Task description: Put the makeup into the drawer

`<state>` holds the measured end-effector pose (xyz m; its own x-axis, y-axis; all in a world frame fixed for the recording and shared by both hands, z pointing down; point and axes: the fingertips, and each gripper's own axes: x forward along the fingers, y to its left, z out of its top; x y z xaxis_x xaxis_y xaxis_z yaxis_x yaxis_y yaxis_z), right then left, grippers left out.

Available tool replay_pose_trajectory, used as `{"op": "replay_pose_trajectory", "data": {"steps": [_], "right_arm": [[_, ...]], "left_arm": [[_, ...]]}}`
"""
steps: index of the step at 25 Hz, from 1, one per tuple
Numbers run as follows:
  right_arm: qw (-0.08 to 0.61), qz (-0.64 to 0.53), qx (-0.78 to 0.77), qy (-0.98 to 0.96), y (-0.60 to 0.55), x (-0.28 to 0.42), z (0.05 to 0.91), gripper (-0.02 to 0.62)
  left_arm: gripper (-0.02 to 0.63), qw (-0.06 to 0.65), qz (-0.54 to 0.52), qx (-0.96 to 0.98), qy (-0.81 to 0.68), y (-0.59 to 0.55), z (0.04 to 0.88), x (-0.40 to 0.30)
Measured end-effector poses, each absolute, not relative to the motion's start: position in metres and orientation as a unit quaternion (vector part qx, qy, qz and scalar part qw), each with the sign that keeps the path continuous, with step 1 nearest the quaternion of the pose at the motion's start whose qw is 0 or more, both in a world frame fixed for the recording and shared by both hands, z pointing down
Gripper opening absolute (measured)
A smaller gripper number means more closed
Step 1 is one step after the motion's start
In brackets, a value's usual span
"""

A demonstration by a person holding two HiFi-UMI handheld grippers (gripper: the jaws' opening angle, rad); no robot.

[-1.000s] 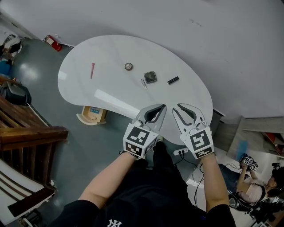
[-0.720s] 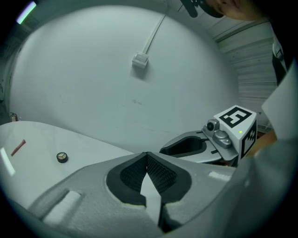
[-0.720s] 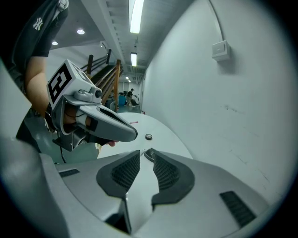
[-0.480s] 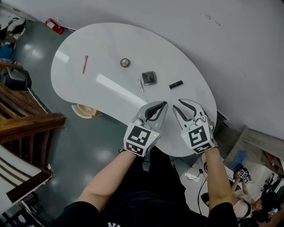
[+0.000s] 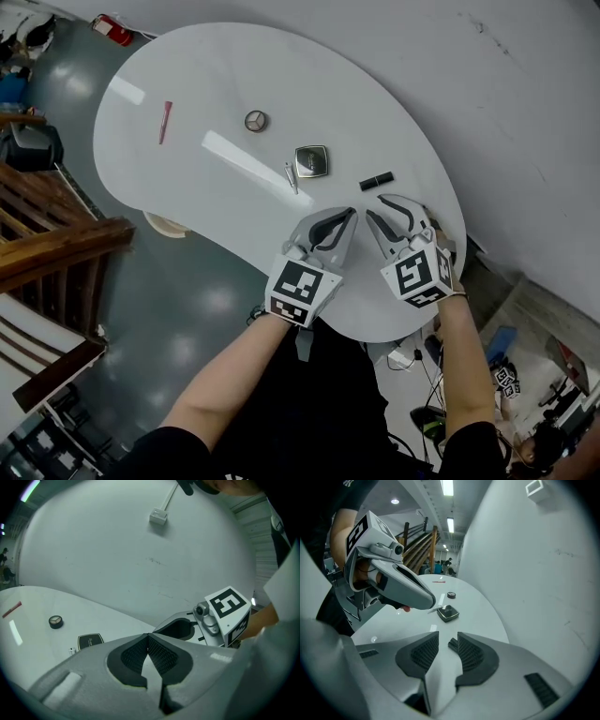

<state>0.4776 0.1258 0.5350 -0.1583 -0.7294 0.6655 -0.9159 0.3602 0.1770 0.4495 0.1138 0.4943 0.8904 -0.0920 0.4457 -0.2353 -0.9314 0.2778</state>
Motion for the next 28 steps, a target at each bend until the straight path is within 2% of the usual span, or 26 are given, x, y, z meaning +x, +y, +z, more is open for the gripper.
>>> {"op": "replay_pose_trajectory", "data": {"steps": [13,20,23,28], "right_arm": [[0.409,0.105,0.483,-0.767,0.098,0.508,0.590,0.176],[0.427,0.113,0.451,-0.776,0.095,0.509,0.605,0.182],[0.423,0.119,0.455,-0.774,0.093,0.509,0.605,0.171],[0.431,0.128,0.451,-0.771,0.094,0.508,0.605,0.106]], "left_arm": [[0.009,0.181,0.240,0.948,-0.103,0.100,0.531,0.465],[0.009,0.186,0.244,0.945,-0.109,0.094,0.536,0.463],[0.009,0.188,0.245,0.945,-0.110,0.094,0.538,0.462],[0.009,0.191,0.244,0.944,-0.112,0.094,0.540,0.460]]}}
